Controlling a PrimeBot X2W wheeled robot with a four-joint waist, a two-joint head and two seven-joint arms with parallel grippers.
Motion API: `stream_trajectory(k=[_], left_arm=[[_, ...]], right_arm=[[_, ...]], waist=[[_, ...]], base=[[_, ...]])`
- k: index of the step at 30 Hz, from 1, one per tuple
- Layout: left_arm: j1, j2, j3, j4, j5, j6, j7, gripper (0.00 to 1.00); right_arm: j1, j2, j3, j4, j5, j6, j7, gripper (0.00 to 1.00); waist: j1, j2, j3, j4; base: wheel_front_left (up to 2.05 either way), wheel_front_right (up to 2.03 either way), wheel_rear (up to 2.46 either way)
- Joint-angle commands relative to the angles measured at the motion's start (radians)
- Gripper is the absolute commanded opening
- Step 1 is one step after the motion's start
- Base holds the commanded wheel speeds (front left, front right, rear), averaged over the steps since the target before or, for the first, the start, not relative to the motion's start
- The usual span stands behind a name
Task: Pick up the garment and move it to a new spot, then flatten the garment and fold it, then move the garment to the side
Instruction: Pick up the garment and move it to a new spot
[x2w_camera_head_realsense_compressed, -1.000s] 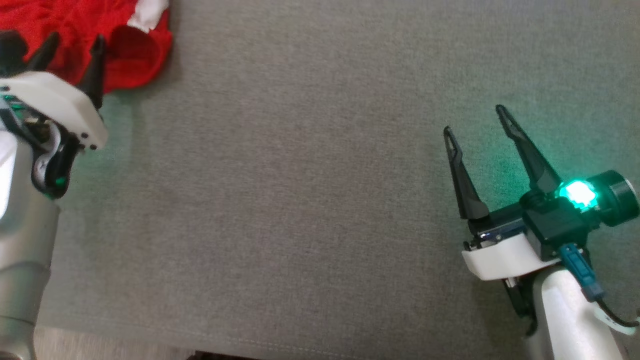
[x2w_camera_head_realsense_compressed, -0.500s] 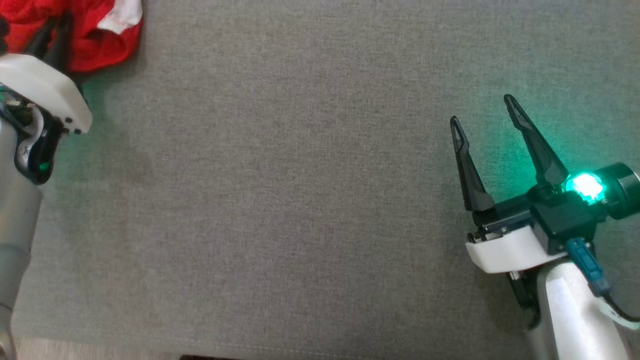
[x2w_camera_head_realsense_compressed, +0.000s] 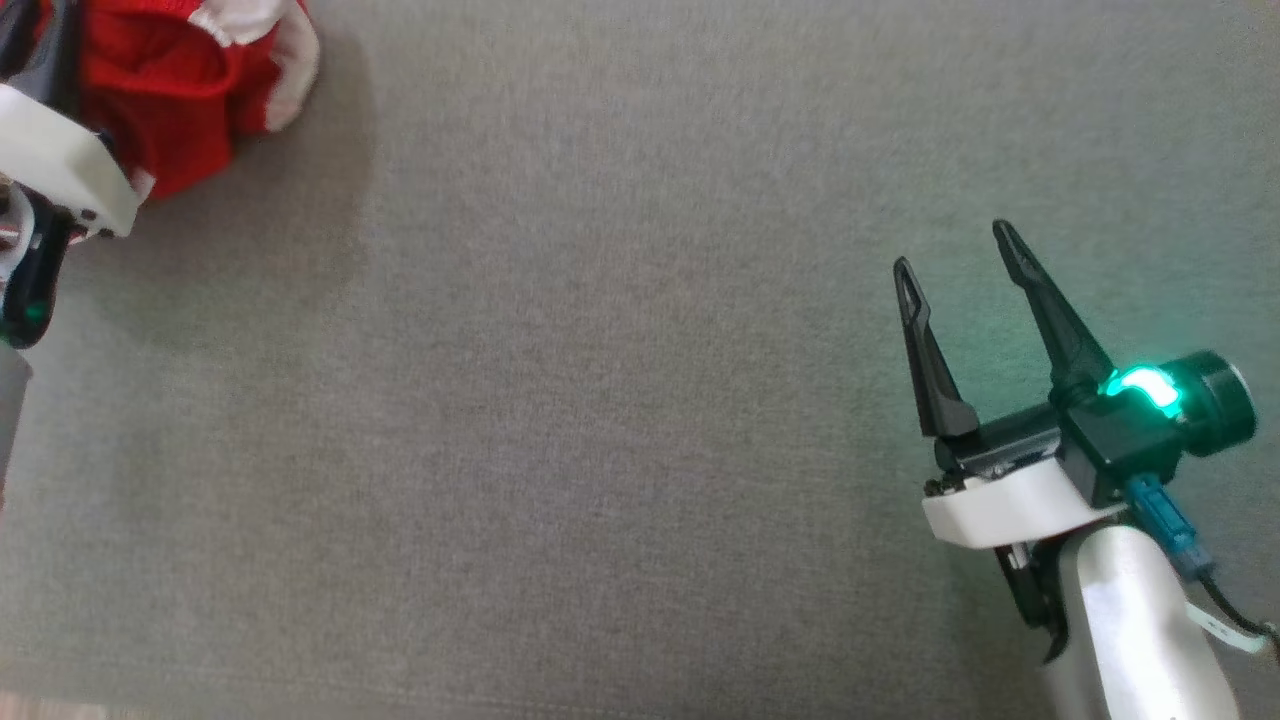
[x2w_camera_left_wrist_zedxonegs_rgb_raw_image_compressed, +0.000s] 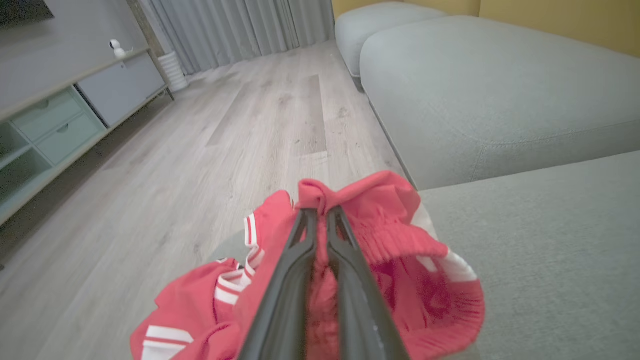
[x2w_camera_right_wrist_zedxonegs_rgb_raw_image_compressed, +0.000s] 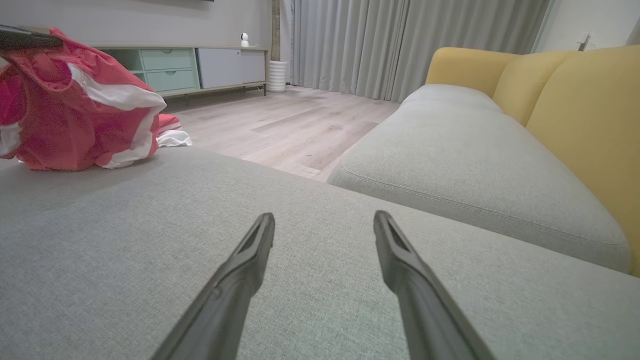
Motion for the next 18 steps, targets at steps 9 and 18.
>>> stream_trajectory(k=[9, 18], left_arm=[[-0.050, 0.094, -0.056, -0.205, 0.008, 0.002, 0.060, 0.00], [-0.065, 0.010, -0.174, -0.461, -0.065, 0.002, 0.136, 0.00]], right_arm=[[0.051, -0.001, 0.018, 0.056, 0.086, -0.001, -0.063, 1.00], [0.089, -0.001, -0.008, 0.096, 0.124, -0.001, -0.095, 1.00]], waist=[[0.0001, 0.0000, -0.219, -0.096], [0.0001, 0.0000, -0.286, -0.224]], base=[[0.00, 0.00, 0.00], [0.00, 0.00, 0.00]])
